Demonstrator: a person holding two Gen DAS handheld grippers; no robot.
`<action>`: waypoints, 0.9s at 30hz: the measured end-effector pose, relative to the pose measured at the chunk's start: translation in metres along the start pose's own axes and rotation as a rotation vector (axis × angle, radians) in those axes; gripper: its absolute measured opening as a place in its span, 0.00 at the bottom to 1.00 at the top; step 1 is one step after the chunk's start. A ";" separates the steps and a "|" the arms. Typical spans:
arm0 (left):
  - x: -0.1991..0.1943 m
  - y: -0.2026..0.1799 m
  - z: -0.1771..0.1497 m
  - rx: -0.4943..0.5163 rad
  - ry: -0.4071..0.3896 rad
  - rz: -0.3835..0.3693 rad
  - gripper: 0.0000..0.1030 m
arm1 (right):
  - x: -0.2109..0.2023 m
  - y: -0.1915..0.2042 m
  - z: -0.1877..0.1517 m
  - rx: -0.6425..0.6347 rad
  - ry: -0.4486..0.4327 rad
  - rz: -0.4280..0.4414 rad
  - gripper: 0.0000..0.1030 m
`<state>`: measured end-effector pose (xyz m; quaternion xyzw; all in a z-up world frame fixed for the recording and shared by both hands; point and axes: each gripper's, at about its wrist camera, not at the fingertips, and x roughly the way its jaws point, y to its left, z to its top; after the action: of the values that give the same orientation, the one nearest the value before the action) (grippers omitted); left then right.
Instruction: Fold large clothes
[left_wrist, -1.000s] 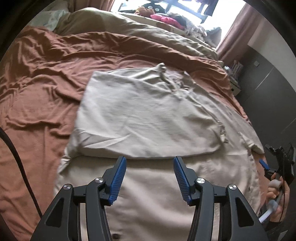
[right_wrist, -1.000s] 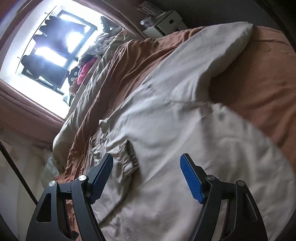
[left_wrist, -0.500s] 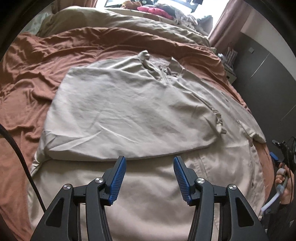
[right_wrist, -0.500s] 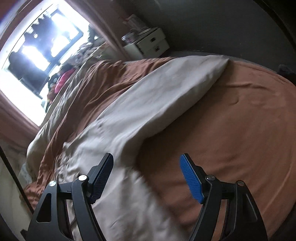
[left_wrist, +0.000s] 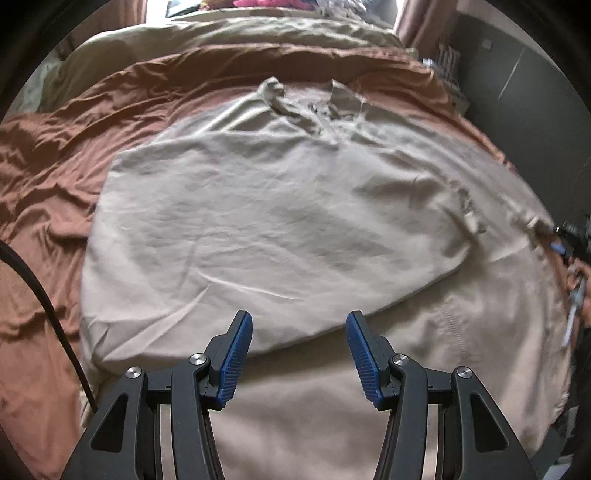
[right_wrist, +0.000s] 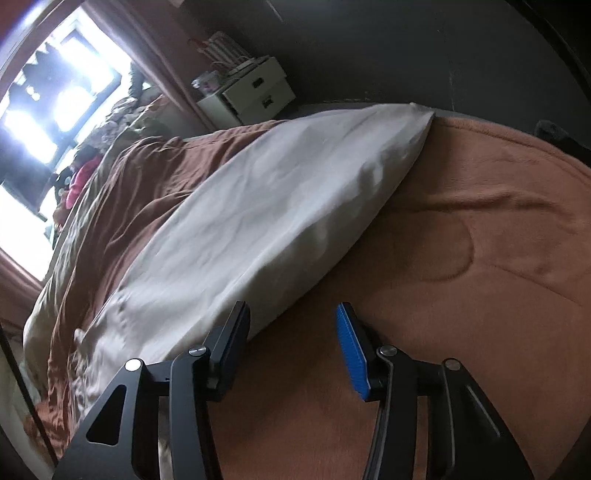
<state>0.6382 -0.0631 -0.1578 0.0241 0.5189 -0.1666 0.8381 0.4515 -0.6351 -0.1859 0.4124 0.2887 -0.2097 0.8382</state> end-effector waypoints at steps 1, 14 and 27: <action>0.010 0.000 0.000 0.007 0.018 -0.001 0.54 | 0.004 -0.002 0.004 0.004 0.000 0.000 0.40; 0.039 0.006 0.004 -0.012 0.020 -0.008 0.54 | -0.010 0.030 0.011 -0.129 -0.100 -0.069 0.00; -0.017 -0.008 0.005 -0.083 -0.071 -0.073 0.54 | -0.139 0.125 -0.012 -0.323 -0.196 0.186 0.00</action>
<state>0.6332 -0.0673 -0.1398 -0.0356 0.4959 -0.1761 0.8496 0.4175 -0.5380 -0.0291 0.2752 0.1964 -0.1216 0.9332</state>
